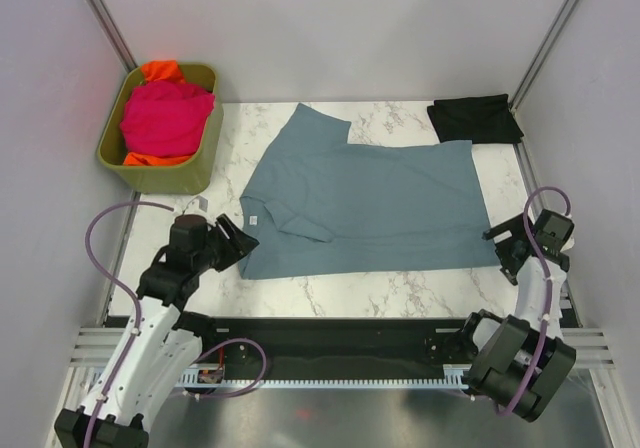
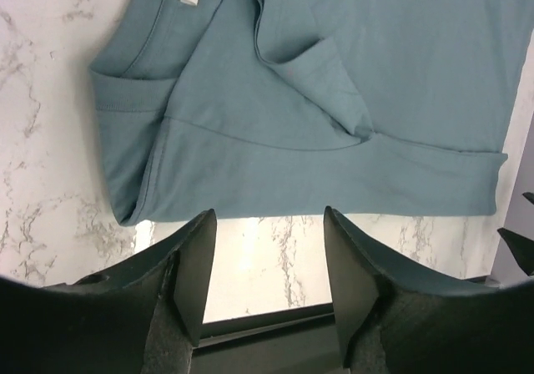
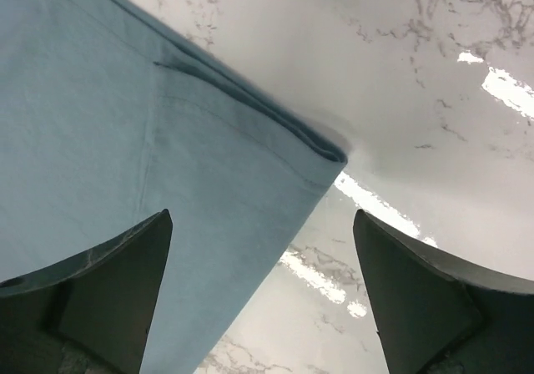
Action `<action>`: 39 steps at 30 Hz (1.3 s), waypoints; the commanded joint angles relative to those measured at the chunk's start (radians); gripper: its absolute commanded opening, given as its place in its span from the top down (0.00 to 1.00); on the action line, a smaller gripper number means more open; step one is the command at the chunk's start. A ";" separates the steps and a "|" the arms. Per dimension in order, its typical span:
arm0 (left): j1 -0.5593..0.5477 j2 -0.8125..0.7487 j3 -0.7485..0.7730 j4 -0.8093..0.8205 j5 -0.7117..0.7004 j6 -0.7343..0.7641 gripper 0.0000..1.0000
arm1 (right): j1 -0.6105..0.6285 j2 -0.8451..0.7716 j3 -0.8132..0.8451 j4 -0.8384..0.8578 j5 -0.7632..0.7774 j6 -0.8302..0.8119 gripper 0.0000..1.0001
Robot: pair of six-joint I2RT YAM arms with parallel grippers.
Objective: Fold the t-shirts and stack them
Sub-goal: Fold the tshirt
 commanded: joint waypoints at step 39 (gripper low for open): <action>-0.004 0.254 -0.250 0.362 0.018 0.024 0.67 | 1.357 1.183 1.201 0.077 -0.115 -0.486 0.28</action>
